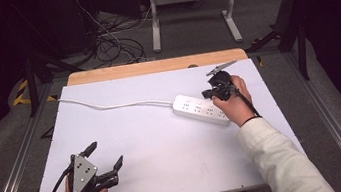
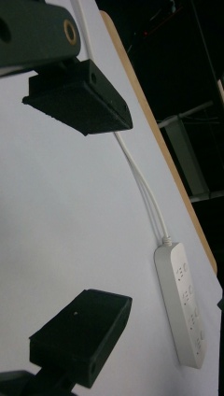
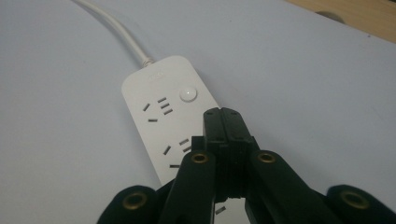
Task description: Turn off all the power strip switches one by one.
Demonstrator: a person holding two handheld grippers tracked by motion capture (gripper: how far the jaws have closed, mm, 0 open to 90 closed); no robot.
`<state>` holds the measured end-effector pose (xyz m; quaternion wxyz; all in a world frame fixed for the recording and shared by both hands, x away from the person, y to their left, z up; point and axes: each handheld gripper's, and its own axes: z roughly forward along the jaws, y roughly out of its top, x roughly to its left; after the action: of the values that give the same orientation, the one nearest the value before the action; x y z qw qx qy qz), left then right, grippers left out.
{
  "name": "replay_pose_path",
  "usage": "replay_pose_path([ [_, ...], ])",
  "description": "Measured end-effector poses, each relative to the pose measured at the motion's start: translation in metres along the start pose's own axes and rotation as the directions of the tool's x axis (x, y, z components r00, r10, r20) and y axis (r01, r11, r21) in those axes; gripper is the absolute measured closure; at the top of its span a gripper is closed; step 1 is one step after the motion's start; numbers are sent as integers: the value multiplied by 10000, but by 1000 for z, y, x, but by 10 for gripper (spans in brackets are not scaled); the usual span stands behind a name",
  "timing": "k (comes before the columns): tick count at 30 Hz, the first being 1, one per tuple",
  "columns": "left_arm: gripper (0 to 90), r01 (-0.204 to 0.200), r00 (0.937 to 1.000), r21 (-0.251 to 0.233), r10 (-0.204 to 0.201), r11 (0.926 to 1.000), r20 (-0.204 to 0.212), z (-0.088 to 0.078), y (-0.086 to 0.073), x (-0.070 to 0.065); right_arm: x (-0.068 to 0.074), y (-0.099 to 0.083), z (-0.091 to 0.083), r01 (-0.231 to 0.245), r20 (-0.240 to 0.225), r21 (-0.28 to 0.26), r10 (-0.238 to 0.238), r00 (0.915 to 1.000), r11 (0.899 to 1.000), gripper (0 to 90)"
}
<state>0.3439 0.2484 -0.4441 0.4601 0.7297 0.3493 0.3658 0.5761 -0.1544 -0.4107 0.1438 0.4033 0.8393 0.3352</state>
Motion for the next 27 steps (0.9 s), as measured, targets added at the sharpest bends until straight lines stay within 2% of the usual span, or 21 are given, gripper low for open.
replay_pose_path([
  [8, 148, 22, 10000, 10, -22, 10000, 12, 0, 0, 1, 6, 5, 9, 266, -145, -172, -268, 9995, 9995, 900],
  [12, 148, 28, 10000, -2, -28, 10000, 17, 0, 0, 0, 4, 6, 17, 387, -520, -410, -408, 9978, 9984, 900],
  [16, 148, 22, 10000, 13, -22, 10000, 4, 0, 0, 1, 1, 4, 27, 513, -490, 2, -513, 9975, 9987, 900],
  [27, 148, 22, 10000, 2, -22, 10000, 2, 0, 0, 1, 1, 1, 37, 609, -332, 532, -592, 9977, 9967, 900],
])
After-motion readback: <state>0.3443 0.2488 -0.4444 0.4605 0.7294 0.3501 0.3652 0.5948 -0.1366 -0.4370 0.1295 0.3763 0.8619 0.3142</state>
